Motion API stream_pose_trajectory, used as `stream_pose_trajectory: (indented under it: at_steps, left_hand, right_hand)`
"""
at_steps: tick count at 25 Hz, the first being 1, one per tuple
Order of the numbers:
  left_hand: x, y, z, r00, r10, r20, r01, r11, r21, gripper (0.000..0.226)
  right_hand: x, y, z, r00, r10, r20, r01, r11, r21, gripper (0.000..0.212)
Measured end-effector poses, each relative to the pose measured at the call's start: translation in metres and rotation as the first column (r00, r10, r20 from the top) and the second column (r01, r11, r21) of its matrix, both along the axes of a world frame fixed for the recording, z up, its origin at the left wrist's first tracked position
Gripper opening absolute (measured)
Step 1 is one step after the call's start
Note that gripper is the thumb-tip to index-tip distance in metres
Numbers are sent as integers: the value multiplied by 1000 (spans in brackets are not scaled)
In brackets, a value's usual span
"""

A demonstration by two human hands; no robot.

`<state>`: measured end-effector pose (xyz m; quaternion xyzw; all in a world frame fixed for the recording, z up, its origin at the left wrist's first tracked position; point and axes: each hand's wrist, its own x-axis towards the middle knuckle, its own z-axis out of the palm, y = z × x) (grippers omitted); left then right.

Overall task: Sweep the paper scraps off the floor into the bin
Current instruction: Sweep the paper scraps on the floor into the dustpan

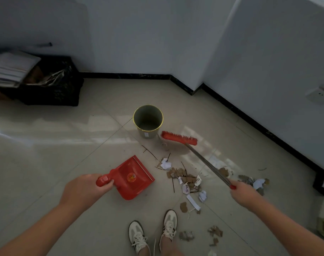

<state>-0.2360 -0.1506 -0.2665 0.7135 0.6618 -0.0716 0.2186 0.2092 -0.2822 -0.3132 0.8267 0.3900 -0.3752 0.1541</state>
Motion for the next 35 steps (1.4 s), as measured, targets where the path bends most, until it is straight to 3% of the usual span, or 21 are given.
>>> stream_pose_trajectory:
  at_steps: [3, 8, 19, 23, 27, 31, 35]
  left_hand:
    - [-2, -11, -13, 997, 80, -9, -80, 997, 3, 39]
    - [1, -11, -28, 990, 136, -33, -135, 990, 38, 35]
    - [9, -11, -29, 996, 92, -12, -92, 994, 61, 46]
    - [2, -13, -17, 997, 77, -7, -77, 996, 50, 48]
    - [-9, -21, -7, 994, 111, -12, -110, 993, 51, 48]
    - [-18, -28, -6, 987, 152, -52, -149, 987, 53, 45]
    - [-21, -36, -11, 975, 189, -113, -187, 982, 23, 43]
  right_hand:
    - [-15, 61, -39, 996, 87, -25, -86, 995, 40, 52]
    - [-17, 80, -83, 982, 47, -180, -56, 997, -50, 56]
    - [64, -102, -24, 984, 179, -12, -169, 906, -388, 69]
    - [66, -99, 9, 990, 135, 41, -120, 958, -261, 52]
    - [23, -56, 21, 978, 209, 5, -206, 969, -137, 52]
    - [-40, 25, -41, 961, 254, -109, -245, 965, 92, 51]
    - [-82, 79, -104, 912, 399, -101, -399, 917, 18, 59]
